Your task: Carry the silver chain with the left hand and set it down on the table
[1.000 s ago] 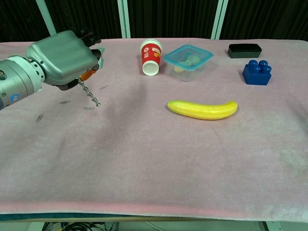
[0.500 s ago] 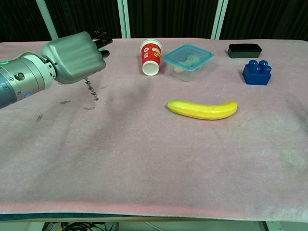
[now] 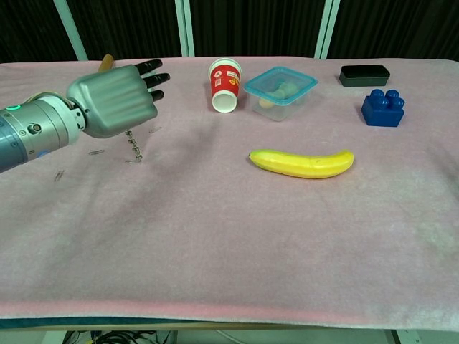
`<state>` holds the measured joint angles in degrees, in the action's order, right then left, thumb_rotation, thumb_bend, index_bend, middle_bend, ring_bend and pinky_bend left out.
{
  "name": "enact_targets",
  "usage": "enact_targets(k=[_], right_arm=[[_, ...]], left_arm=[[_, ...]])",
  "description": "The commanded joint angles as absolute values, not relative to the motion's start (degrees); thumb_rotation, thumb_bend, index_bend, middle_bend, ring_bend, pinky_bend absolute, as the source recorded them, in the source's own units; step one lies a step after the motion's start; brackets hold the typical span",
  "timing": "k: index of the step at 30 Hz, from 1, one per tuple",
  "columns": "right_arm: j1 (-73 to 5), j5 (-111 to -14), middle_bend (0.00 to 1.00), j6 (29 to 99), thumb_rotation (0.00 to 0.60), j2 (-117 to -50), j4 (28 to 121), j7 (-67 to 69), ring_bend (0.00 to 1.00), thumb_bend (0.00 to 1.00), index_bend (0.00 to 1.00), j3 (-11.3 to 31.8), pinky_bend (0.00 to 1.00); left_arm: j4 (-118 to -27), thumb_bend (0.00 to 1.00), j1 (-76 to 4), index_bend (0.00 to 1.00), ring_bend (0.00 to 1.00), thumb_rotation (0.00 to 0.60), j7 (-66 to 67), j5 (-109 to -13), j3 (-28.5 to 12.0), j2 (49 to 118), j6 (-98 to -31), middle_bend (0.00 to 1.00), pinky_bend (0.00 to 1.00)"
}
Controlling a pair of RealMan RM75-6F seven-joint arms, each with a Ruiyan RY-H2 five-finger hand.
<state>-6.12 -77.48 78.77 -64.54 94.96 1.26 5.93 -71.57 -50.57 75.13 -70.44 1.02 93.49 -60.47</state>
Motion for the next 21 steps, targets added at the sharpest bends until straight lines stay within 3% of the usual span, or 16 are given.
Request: enact_targets(k=[1,21], right_arm=[[-6.1,-77.5,0.00,78.8,0.600,-64.5,95.0,1.3,0.09,0.12,0.00,5.9,0.21],[-6.1,-77.5,0.00,78.7,0.600,-64.5,95.0,1.3,0.09,0.12,0.00,5.9,0.21]], left_arm=[[-71.4,0.43,-50.3,0.58,0.00,0.600,75.3,-70.3,1.1,93.3,-60.4,0.23,0.00],[-69.7,0.43,-49.5,0.58,0.00,0.600,76.8,-70.5,-0.2,91.7,-61.9,0.23,0.00]])
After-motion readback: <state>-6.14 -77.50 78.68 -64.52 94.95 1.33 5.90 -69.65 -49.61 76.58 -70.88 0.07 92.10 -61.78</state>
